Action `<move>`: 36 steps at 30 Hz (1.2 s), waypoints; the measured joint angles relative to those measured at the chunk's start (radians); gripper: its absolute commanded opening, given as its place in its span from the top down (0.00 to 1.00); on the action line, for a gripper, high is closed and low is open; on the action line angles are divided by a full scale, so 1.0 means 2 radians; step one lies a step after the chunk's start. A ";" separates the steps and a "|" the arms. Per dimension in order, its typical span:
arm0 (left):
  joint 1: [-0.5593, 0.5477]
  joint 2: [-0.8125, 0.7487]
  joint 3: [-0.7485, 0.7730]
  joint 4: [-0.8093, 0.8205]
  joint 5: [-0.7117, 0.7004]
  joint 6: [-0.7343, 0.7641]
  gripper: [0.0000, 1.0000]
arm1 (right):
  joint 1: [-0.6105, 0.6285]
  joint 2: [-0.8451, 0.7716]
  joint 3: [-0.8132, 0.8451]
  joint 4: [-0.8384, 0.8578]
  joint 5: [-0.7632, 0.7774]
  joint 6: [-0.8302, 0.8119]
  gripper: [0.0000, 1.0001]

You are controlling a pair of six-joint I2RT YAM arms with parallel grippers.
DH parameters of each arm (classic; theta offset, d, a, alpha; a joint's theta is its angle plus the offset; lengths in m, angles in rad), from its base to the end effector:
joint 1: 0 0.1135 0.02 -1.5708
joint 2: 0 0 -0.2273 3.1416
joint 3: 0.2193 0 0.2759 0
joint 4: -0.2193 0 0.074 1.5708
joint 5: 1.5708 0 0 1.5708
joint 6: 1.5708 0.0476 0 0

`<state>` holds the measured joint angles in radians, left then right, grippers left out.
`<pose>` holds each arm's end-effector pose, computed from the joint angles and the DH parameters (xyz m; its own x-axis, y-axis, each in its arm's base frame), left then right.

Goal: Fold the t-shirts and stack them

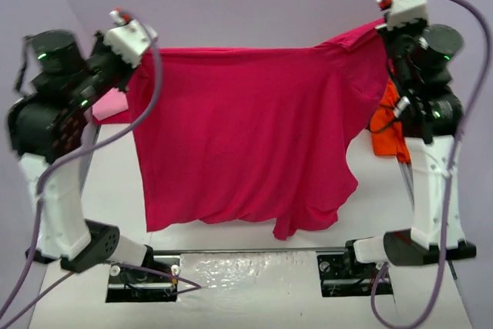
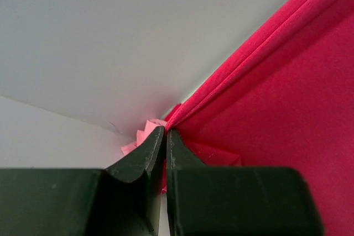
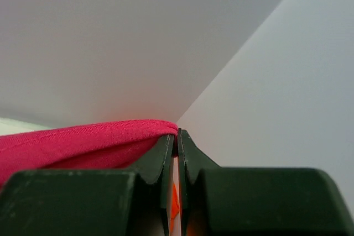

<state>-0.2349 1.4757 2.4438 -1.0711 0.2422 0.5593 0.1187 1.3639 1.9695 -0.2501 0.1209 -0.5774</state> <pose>0.2125 -0.0626 0.5833 0.1582 0.4918 -0.8562 0.4412 0.7405 0.5069 0.2730 0.0268 0.5808 0.2925 -0.5108 -0.8084 0.1842 0.8596 -0.4765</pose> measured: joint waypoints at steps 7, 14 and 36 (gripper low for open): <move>0.015 0.206 -0.029 0.052 -0.021 0.033 1.00 | 0.000 0.241 0.004 0.041 0.009 -0.054 1.00; 0.032 0.420 -0.043 0.117 -0.058 0.043 1.00 | 0.004 0.496 0.066 0.046 0.030 -0.091 1.00; 0.055 0.576 0.029 0.277 -0.157 0.046 1.00 | 0.039 0.649 0.161 0.215 0.116 -0.187 1.00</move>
<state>-0.1241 2.6272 2.5024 -0.5179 -0.0716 0.6519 0.1973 2.6623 2.2920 0.1793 0.3538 -0.9509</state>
